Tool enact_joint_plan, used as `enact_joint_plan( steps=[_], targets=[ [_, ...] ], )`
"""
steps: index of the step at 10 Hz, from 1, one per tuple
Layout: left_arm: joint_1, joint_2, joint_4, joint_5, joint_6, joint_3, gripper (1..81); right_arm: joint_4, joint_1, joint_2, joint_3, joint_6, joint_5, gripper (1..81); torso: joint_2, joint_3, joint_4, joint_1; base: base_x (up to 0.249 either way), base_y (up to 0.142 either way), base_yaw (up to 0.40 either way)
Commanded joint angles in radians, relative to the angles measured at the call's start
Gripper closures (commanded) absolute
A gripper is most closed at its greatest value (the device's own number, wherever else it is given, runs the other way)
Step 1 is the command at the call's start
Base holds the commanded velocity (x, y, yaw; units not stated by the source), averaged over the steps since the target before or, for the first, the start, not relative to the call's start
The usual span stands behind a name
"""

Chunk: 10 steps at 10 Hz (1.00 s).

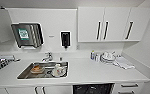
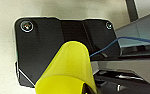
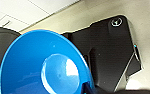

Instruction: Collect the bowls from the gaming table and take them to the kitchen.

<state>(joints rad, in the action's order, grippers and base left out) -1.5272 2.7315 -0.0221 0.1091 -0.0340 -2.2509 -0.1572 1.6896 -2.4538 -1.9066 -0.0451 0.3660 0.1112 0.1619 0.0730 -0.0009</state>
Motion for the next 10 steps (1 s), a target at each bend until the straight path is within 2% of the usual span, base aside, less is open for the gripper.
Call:
enact_joint_plan(
  steps=[1, 3, 4, 5, 7, 9, 10],
  targets=[
    [0.044, -0.016, -0.012, -0.049, -0.007, 0.020, 81.1, -0.021, -0.029, 0.040, 0.032, 0.004, -0.041, 81.1, 0.000, 0.091, 0.000, 0.001, 0.000, 0.000, 0.000],
    [0.049, -0.040, -0.010, -0.048, -0.006, 0.057, 81.1, -0.021, -0.033, 0.042, 0.034, 0.005, -0.041, 81.1, 0.000, 0.149, 0.000, 0.001, 0.000, 0.000, 0.000],
    [0.064, -0.067, -0.010, -0.049, -0.001, 0.097, 81.1, -0.021, -0.035, 0.042, 0.034, 0.004, -0.039, 81.1, 0.000, 0.090, 0.000, 0.001, 0.000, 0.000, 0.000],
    [0.086, -0.115, -0.010, -0.049, 0.000, 0.185, 81.1, -0.019, -0.038, 0.042, 0.034, 0.004, -0.039, 81.1, 0.000, 0.117, 0.000, 0.001, 0.000, 0.000, 0.000],
    [0.141, -0.209, -0.004, -0.054, 0.002, 0.342, 81.1, -0.019, -0.040, 0.043, 0.032, 0.004, -0.039, 81.1, -0.001, 0.134, 0.000, 0.001, 0.000, 0.000, 0.000],
    [0.202, -0.292, 0.002, -0.062, 0.003, 0.462, 81.1, -0.021, -0.038, 0.045, 0.038, 0.004, -0.038, 81.1, -0.001, 0.133, 0.000, 0.002, 0.000, 0.000, 0.000],
    [0.233, -0.329, 0.002, -0.065, 0.005, 0.514, 81.1, -0.021, -0.040, 0.045, 0.041, 0.004, -0.038, 81.1, -0.001, 0.187, 0.000, 0.002, 0.000, 0.000, 0.000]
  ],
)
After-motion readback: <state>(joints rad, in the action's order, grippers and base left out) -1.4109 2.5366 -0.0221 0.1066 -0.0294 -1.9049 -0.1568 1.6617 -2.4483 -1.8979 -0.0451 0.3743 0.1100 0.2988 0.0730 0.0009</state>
